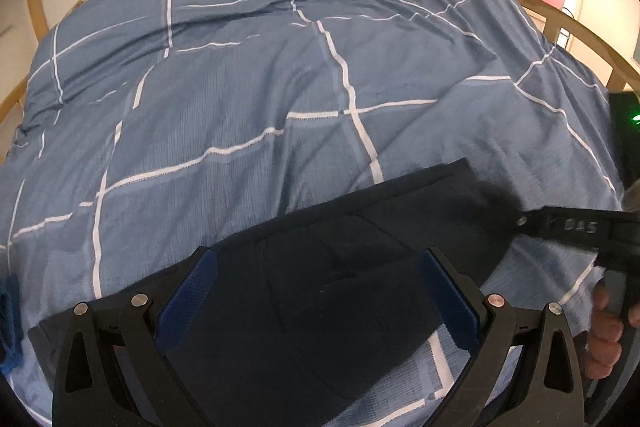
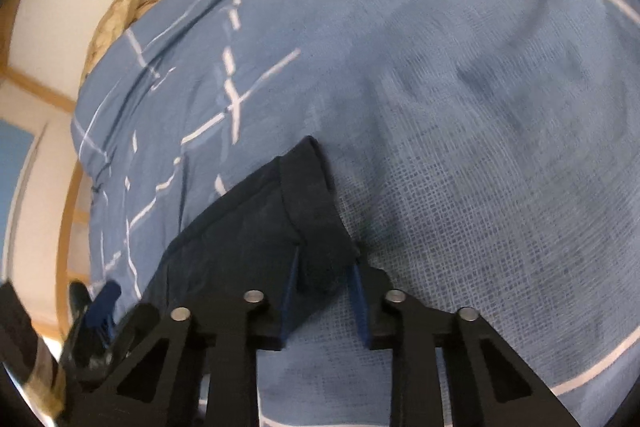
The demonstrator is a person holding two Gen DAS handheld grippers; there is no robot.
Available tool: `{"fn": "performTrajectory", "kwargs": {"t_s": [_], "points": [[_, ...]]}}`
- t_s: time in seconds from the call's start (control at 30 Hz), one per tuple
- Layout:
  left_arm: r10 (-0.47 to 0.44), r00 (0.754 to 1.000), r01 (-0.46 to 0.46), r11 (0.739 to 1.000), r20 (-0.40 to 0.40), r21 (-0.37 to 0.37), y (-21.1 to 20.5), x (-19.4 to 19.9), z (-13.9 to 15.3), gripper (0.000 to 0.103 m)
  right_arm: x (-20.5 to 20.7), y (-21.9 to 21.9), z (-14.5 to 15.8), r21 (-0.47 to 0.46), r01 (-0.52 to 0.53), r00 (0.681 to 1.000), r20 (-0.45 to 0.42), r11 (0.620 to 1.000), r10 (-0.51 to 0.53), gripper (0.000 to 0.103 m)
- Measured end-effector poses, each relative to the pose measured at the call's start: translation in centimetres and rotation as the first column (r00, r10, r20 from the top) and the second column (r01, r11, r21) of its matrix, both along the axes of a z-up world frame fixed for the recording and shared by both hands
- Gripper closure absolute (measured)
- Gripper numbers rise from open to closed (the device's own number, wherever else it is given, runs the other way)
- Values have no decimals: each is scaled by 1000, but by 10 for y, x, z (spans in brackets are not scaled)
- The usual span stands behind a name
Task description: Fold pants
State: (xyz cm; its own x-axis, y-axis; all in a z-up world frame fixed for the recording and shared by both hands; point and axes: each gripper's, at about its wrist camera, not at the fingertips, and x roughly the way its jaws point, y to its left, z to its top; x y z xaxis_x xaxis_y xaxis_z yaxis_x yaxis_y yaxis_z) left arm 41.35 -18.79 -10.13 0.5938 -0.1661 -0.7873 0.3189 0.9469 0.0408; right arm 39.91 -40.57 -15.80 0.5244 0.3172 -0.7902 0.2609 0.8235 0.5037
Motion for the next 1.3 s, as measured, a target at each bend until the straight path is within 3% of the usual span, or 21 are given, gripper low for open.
{"fn": "performTrajectory", "kwargs": {"t_s": [0.1,0.17,0.33,0.37,0.43,0.5,0.67,0.73,0.97,1.1,1.3], "points": [[-1,1000,1,1000,1,15,1,-1,-4,0,-6,5,20,-151,8,997,73,989,3,83],[6,1000,-6,1000,-8,18,3,-1,-7,0,-2,14,29,-315,1,997,74,949,23,83],[33,998,-33,999,-47,10,15,-2,-13,1,11,25,11,-412,-45,999,-24,910,39,81],[36,998,-36,999,-48,11,18,-3,-13,1,10,24,10,-418,-42,999,-20,907,37,80],[40,998,-40,999,-42,7,23,-8,-8,1,5,22,14,-410,-21,1000,-14,912,17,55],[47,998,-47,999,-31,-6,30,-17,1,1,-3,20,23,-428,22,1000,-3,904,-26,44],[46,999,-45,998,23,-41,52,-58,33,1,-51,22,64,-422,89,994,96,902,-53,43],[38,998,-35,997,48,-65,63,-80,47,0,-79,34,80,-420,99,988,152,902,-37,38],[67,986,-53,994,155,-91,116,-165,85,0,-172,90,120,-403,107,942,333,909,37,31],[97,971,-86,995,216,-57,156,-209,91,0,-213,122,128,-418,104,916,395,902,78,29],[127,965,-126,992,228,-19,213,-249,77,0,-259,171,121,-405,93,898,429,910,100,28]]}}
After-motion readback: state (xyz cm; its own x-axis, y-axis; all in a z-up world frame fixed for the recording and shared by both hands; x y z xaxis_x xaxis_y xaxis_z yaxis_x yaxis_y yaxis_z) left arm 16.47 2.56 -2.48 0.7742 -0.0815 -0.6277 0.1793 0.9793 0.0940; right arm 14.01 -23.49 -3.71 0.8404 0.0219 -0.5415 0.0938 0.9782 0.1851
